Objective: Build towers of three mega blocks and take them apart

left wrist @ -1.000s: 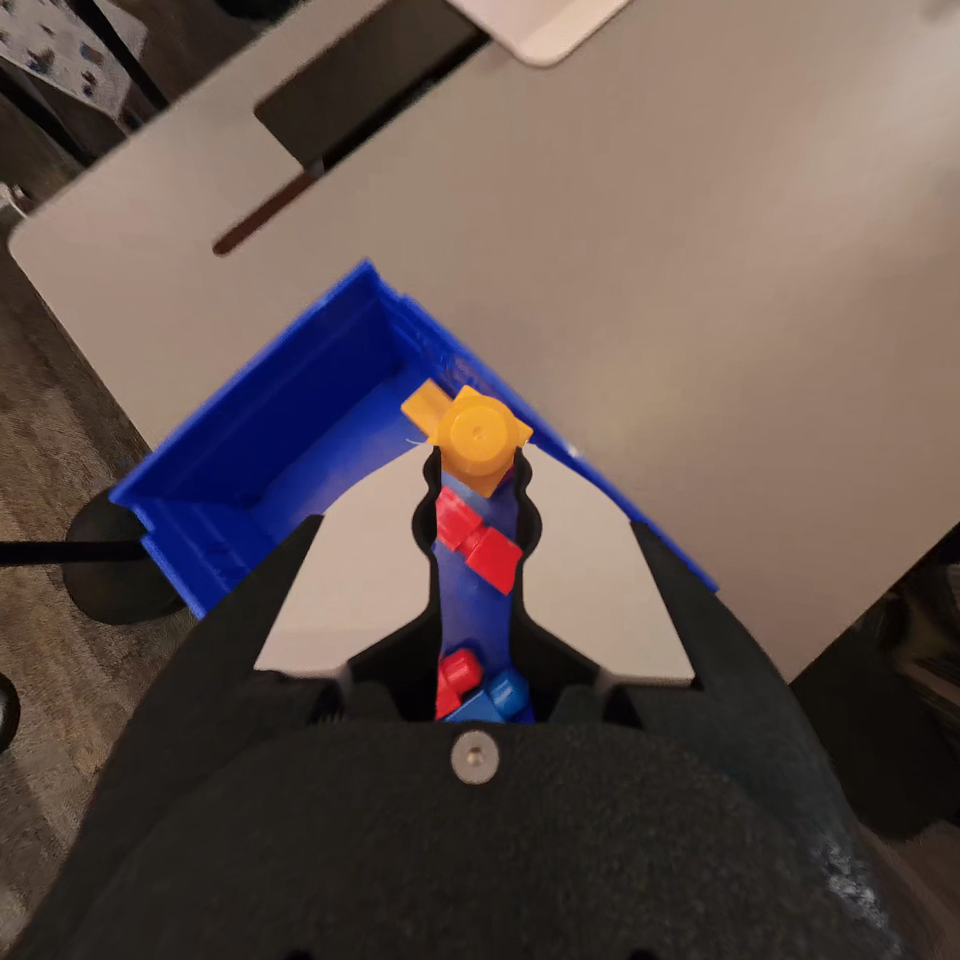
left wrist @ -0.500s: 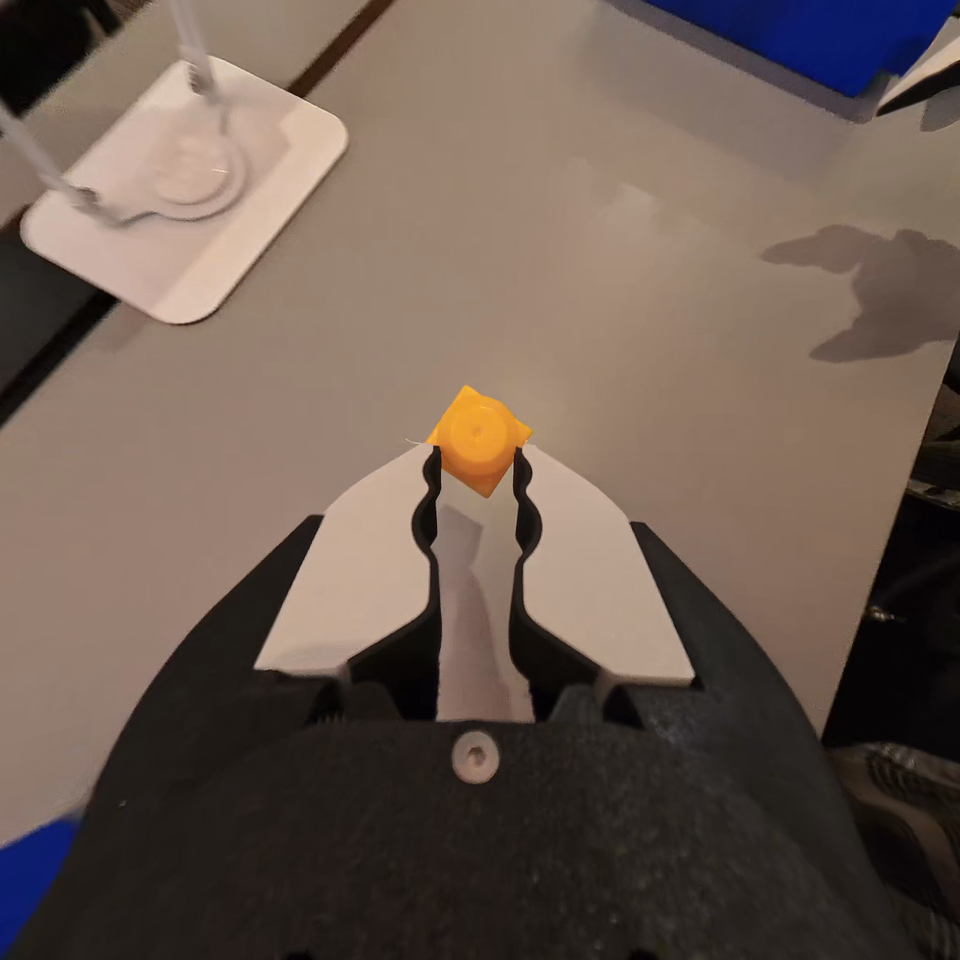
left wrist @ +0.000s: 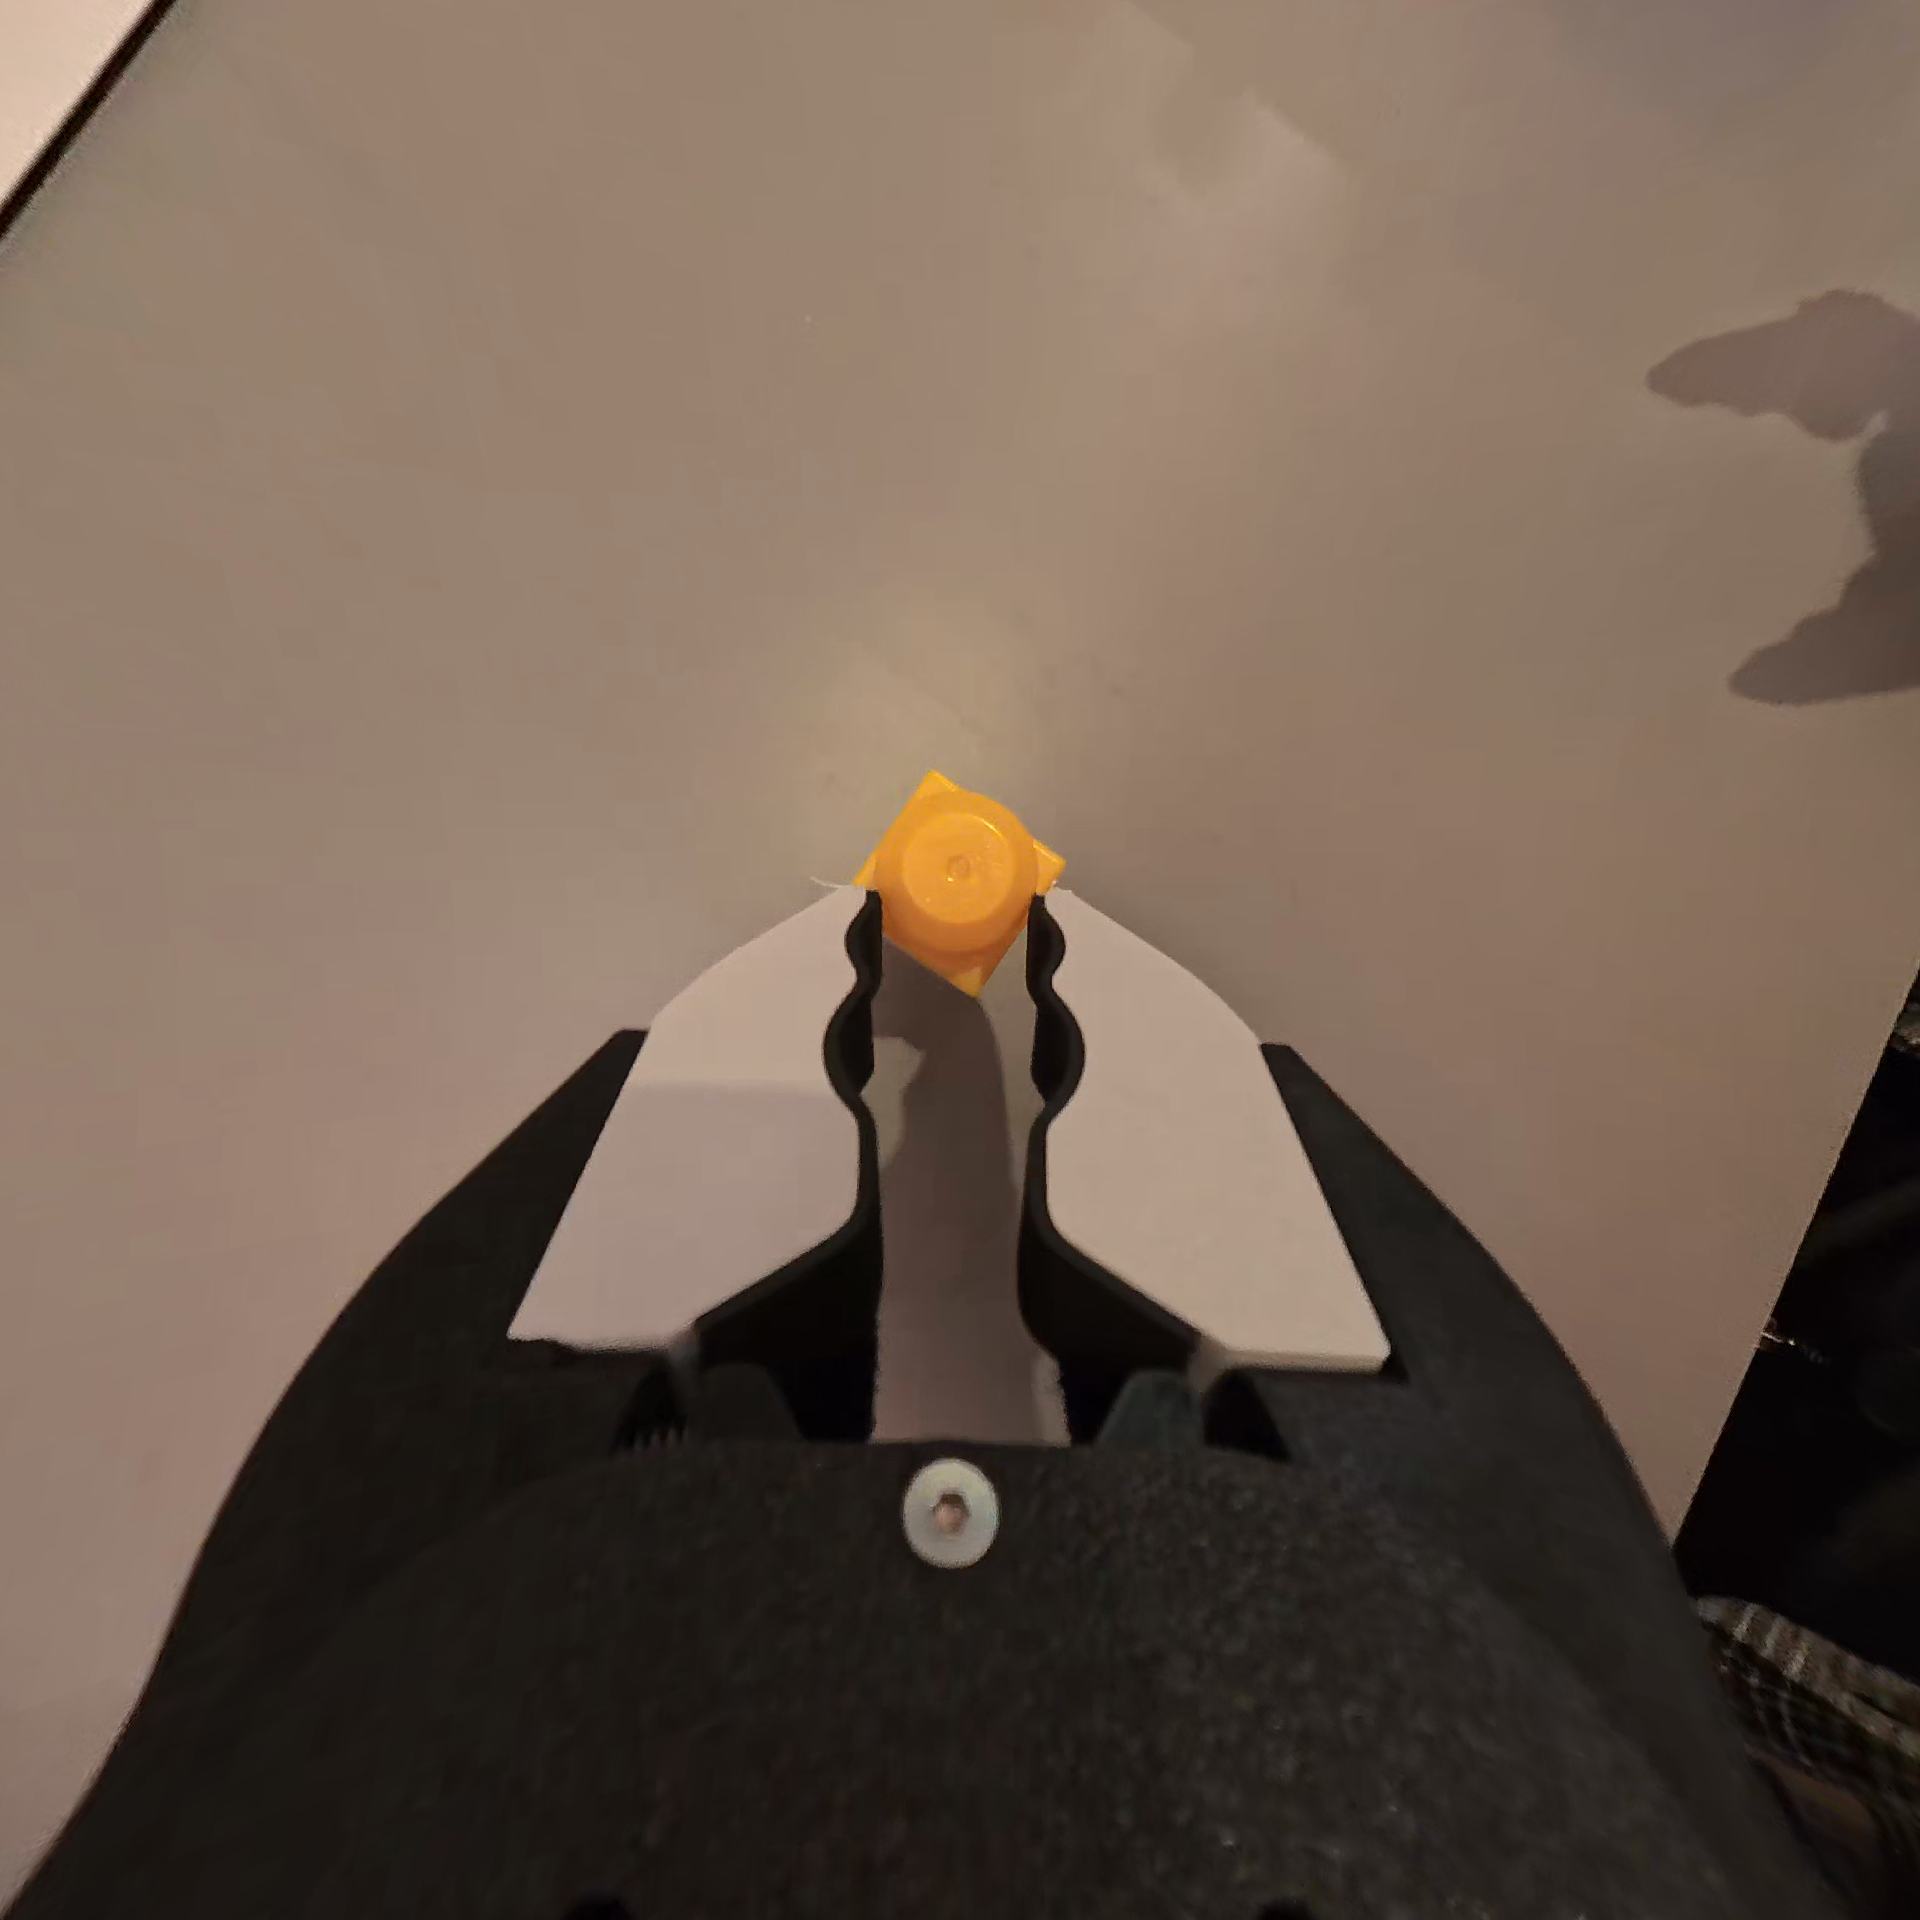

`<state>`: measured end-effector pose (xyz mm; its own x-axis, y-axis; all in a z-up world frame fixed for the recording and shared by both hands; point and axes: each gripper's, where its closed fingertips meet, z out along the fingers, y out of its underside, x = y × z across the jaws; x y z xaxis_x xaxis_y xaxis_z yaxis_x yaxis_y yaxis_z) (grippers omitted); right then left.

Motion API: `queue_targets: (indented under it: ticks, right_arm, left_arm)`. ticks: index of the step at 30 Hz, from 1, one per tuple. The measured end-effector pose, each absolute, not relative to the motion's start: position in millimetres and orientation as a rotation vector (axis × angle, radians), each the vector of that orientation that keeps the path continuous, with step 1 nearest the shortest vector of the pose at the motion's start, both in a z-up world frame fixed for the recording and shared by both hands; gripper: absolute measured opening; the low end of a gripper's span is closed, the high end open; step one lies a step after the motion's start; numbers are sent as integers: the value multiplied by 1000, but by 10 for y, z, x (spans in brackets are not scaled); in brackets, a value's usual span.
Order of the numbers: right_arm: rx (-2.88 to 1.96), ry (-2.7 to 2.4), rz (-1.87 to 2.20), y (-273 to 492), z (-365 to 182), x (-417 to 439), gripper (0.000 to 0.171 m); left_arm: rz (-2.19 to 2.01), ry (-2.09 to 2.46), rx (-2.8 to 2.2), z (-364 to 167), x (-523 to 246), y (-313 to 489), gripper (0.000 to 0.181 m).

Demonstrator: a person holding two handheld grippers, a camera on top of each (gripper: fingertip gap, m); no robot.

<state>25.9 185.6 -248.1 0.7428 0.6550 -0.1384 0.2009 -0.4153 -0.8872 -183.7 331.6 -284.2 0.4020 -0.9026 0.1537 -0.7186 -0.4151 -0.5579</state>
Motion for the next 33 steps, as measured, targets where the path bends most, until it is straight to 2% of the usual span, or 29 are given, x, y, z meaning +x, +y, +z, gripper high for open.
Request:
queue_targets:
  ticks: [11,13,17,21,24,27,30,33]
  right_arm:
    - [-1964,-666,592,1866,-2432,224,86]
    - [-1969,-671,590,1882,-2418,208,86]
    - [-1971,-695,568,1917,-2335,137,88]
    - [-1966,-723,543,1944,-2248,30,88]
    - [-1973,-750,534,1966,-2224,-65,88]
    - [-1970,-786,538,1995,-2204,-194,88]
    - [-1964,-823,539,2021,-2212,-325,88]
    - [-1964,-846,548,2058,-2247,-434,89]
  left_arm:
    - [-703,1362,-2226,-2937,-1776,3271,27]
    - [-727,1349,-2214,-2905,-1773,3265,34]
    - [-773,1314,-2136,-2686,-1816,3241,37]
    - [-825,1300,-2014,-2196,-2029,3056,47]
    - [-757,1306,-1890,-1687,-2499,2855,50]
    - [-581,1326,-1863,-1319,-3298,2697,50]
    - [-394,1361,-1944,-1220,-4241,2561,48]
    - [-244,1409,-2033,-1372,-5012,2497,49]
